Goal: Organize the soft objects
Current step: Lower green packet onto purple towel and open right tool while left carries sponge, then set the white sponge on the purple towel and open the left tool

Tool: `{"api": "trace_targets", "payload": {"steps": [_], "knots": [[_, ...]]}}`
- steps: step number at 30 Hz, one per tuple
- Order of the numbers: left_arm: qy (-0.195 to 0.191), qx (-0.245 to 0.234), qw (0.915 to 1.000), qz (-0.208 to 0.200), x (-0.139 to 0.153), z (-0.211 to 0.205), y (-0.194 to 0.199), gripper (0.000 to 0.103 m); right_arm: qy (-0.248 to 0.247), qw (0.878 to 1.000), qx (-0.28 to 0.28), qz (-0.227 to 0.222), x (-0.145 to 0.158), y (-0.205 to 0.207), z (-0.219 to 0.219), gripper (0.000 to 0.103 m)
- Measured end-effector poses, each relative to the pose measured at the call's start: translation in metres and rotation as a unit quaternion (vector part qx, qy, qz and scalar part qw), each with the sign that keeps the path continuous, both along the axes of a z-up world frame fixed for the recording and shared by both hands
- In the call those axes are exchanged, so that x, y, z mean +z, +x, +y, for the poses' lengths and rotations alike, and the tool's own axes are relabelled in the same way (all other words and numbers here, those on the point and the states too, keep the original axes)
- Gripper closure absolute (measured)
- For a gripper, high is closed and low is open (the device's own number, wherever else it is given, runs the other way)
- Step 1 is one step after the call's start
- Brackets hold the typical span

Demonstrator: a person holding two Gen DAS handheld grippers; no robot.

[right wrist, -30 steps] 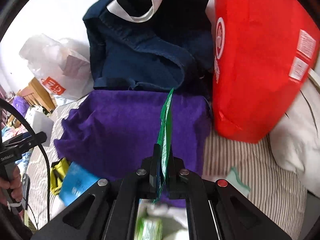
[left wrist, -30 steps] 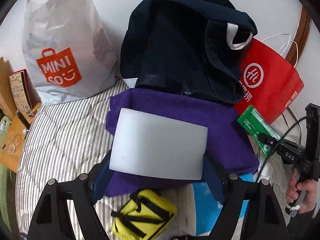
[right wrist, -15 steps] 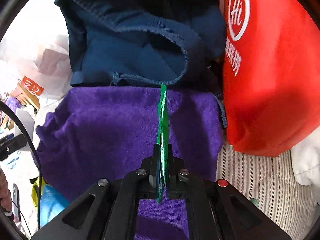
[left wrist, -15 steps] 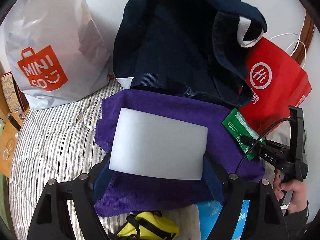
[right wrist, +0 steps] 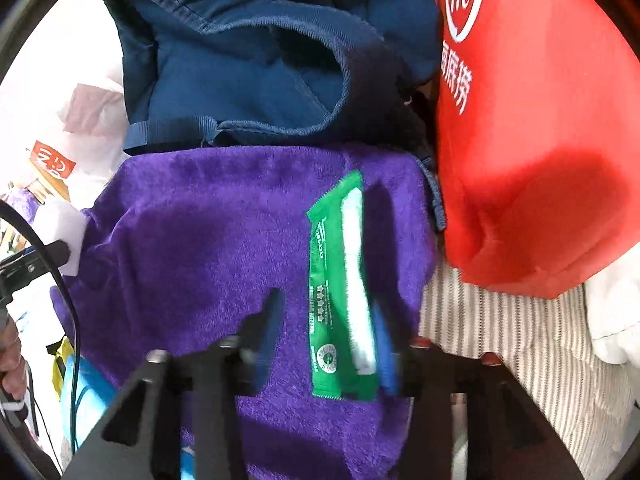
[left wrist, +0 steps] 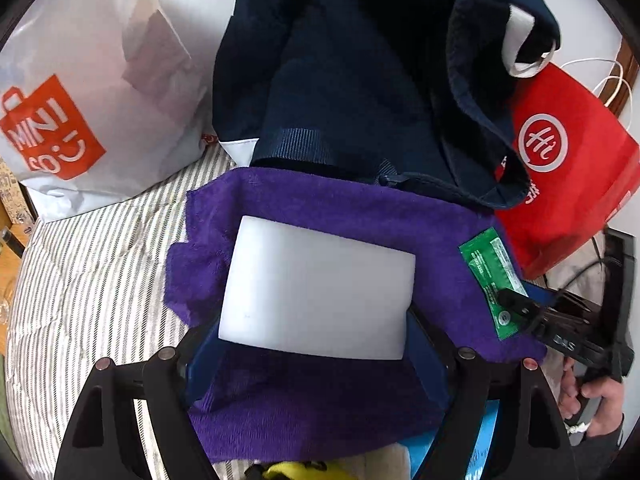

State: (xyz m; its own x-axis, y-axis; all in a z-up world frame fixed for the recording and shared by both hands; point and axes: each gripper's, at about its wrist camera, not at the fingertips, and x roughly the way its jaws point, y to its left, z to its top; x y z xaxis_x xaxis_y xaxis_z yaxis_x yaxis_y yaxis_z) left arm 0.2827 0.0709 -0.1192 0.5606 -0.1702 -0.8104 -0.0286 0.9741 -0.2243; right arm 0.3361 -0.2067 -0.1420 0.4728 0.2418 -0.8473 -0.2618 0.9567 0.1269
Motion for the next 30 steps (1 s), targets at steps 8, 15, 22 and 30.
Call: {"api": "trace_targets", "payload": {"steps": [8, 15, 22, 30], "knots": [[0.006, 0.003, 0.9998, 0.017, -0.011, -0.006, 0.028, 0.022, -0.013, 1.0, -0.008, -0.023, 0.025, -0.017, -0.012, 0.04], [0.016, 0.008, 0.9991, 0.038, -0.023, -0.011, 0.048, 0.022, 0.001, 0.999, -0.007, -0.047, 0.049, -0.043, -0.021, 0.039], [0.027, 0.016, 0.9975, 0.063, -0.039, -0.019, 0.066, 0.021, 0.002, 0.999, 0.0, -0.037, 0.051, -0.069, -0.023, 0.039], [0.031, 0.017, 0.9963, 0.079, -0.045, -0.028, 0.081, 0.017, 0.006, 1.0, -0.014, -0.025, 0.051, -0.093, -0.04, 0.039]]}}
